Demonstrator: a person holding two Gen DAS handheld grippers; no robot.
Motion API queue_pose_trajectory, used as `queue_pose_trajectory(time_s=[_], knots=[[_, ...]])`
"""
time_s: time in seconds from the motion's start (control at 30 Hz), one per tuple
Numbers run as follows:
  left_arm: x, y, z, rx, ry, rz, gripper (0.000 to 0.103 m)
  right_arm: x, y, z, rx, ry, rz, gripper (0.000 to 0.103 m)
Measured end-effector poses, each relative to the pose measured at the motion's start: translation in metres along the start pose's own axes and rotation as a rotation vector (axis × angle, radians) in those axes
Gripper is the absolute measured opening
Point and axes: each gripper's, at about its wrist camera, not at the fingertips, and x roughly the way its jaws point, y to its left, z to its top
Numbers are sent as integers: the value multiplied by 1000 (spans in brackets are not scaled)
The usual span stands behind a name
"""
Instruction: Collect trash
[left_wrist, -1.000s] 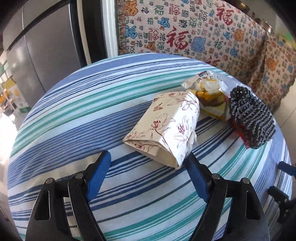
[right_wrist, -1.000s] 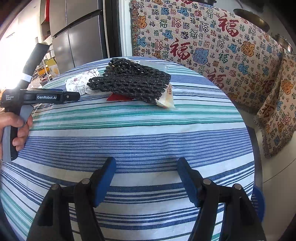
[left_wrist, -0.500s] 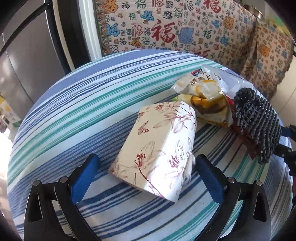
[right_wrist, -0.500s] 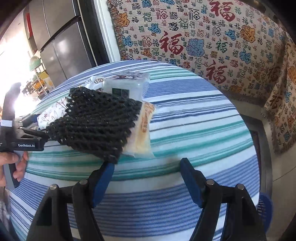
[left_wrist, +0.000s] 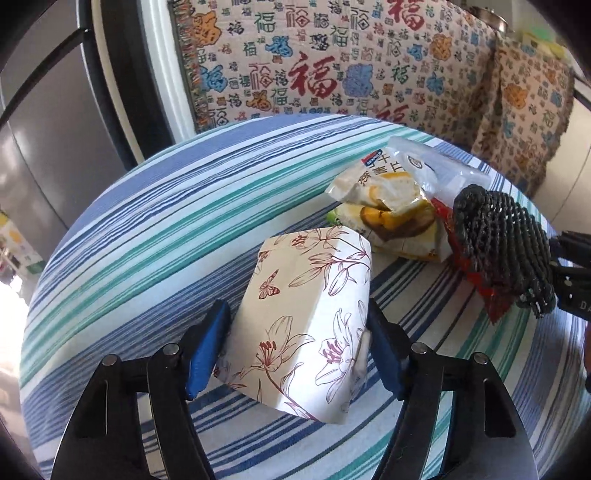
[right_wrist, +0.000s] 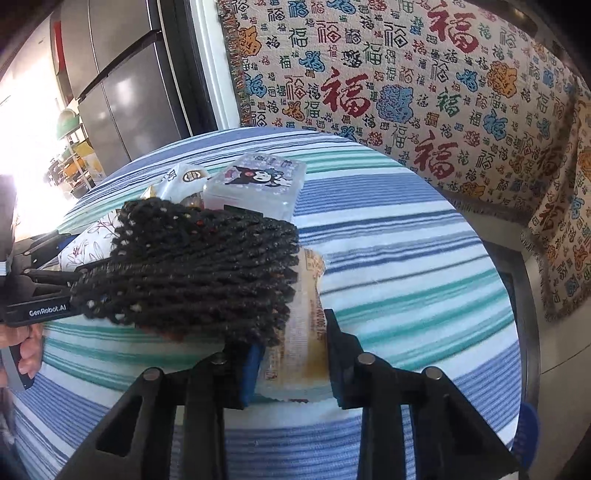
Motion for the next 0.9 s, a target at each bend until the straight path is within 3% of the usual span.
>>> queue_pose_trajectory(time_s=[0.3, 0.4, 0.5, 0.6, 0.67, 0.9], knots=[[-55, 32, -74, -114, 9, 61, 74, -52, -16, -62, -16, 4, -81, 31], [-66, 37, -89, -126, 19, 64, 77, -65, -8, -76, -53, -10, -61, 31], [-65, 40, -94, -125, 38, 62, 94, -68, -1, -83, -81, -39, -69, 38], [-61, 40, -92, -116, 61, 55, 103, -65, -3, -80, -70, -49, -71, 51], [-60, 41, -92, -107, 63, 43, 103, -63, -5, -79, -58, -45, -71, 62], [-54, 44, -83, -81, 58, 25, 103, -56, -5, -71, -73, -40, -58, 65]])
